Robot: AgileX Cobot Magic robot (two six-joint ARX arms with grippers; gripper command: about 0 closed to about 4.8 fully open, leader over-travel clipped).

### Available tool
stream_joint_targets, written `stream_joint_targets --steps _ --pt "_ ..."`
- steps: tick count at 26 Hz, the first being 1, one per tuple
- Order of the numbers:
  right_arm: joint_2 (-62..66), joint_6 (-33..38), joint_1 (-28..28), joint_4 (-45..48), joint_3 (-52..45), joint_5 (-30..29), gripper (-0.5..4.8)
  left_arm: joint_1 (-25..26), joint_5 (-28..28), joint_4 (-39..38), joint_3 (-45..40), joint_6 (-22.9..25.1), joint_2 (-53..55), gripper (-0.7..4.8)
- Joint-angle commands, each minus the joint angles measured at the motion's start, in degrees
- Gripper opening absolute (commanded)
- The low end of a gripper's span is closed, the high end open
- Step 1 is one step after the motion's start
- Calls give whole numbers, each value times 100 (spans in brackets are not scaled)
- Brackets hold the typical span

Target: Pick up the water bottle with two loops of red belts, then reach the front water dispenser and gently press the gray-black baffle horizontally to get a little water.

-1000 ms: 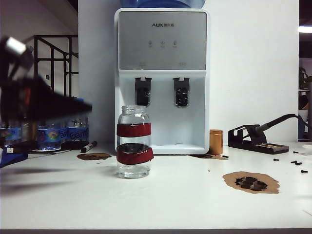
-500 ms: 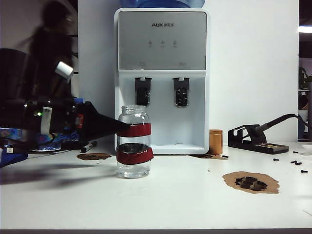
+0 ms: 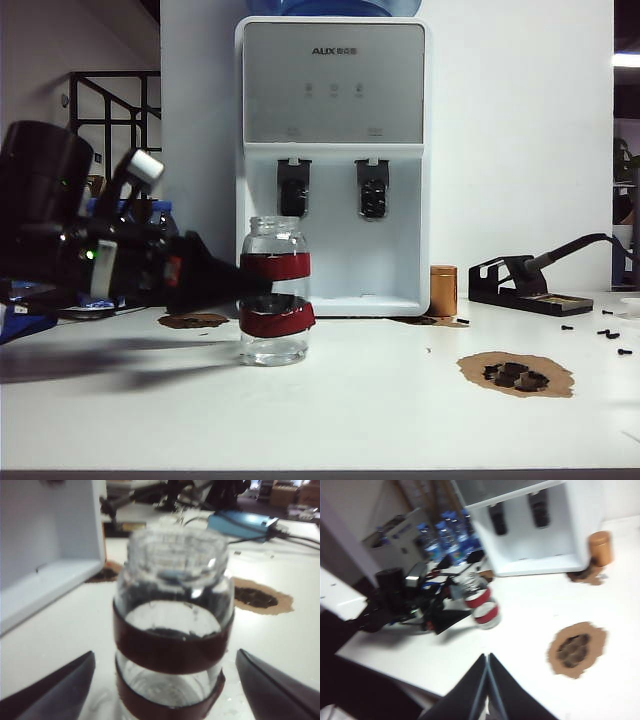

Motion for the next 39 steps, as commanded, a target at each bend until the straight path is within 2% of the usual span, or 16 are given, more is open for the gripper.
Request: stream_joint_targets --steps 1,11,12,13,14,15,16,18,21,25,29,34,39 --pt "11 -111 9 28 146 203 -3 -140 -168 66 35 22 203 479" --pt "11 -151 9 151 160 511 -3 -424 -769 157 605 33 599 479" --pt "11 -101 9 199 162 511 -3 -444 -800 153 645 33 603 431" --pt "11 -79 7 208 166 511 -3 -450 -820 155 645 33 603 320" --pt "11 -33 7 221 192 509 -3 -461 -872 155 645 31 603 79" --pt "11 -17 7 256 201 496 -3 -459 -879 155 645 31 603 18" --pt "11 55 7 422 210 444 -3 -459 -933 155 645 31 603 -5" --pt "48 317 7 809 219 350 -3 -459 -1071 249 647 31 603 -5" --pt "208 348 9 946 243 286 -3 -485 -1410 450 671 31 601 -5" --pt "592 313 9 999 293 227 -3 -490 -1676 339 953 28 599 -5" --pt "859 192 9 1139 291 227 -3 -496 -2000 -682 1797 17 601 -5" --pt "1141 105 9 1355 291 212 -3 -481 -2203 -988 2361 15 601 -5" --pt "1250 107 9 1585 291 232 -3 -490 -2527 -1871 2994 4 643 -5"
